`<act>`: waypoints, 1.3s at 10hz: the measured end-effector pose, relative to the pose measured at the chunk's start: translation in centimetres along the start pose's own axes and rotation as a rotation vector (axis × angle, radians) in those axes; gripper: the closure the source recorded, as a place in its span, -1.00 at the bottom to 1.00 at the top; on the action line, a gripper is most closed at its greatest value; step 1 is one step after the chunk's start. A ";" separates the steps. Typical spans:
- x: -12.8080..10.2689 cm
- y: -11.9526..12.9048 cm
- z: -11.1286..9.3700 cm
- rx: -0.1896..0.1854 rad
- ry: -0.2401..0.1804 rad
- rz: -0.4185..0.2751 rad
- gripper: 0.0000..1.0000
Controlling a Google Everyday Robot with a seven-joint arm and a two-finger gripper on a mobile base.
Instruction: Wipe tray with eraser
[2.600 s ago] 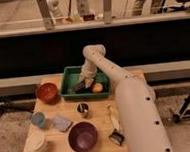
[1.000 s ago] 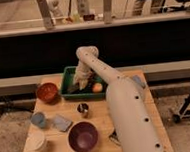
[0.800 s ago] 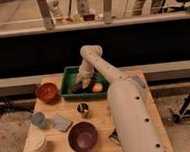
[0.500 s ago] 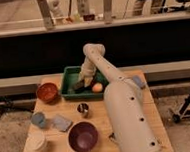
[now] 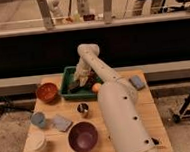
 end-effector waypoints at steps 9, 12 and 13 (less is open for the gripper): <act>2.5 5.3 -0.9 -0.039 0.070 -0.059 1.00; 3.9 5.3 -1.2 -0.041 0.077 -0.040 1.00; 4.5 5.1 -1.3 -0.040 0.081 -0.032 1.00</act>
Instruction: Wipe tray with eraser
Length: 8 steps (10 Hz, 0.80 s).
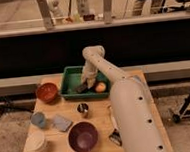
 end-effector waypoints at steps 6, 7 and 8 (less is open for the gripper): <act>-2.8 -4.7 0.8 0.004 -0.008 -0.059 1.00; -3.7 -4.9 1.1 0.001 -0.012 -0.082 1.00; -4.1 -4.6 1.1 -0.002 -0.012 -0.096 1.00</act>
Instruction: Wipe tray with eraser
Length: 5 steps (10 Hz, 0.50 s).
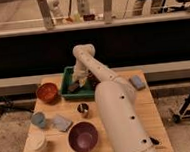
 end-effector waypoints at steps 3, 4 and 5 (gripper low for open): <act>-1.1 2.3 0.0 -0.019 0.000 -0.026 1.00; -0.5 3.3 -0.1 -0.025 0.003 -0.019 1.00; 0.2 4.4 -0.4 -0.028 0.005 -0.011 1.00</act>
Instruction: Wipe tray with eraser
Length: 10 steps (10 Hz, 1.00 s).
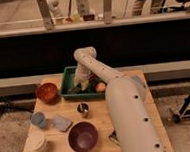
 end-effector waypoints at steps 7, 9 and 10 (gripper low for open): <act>3.3 0.5 -1.2 0.020 0.014 0.073 1.00; 2.7 -1.7 -1.4 0.031 0.013 0.063 1.00; 2.4 -2.4 -1.4 0.037 0.012 0.058 1.00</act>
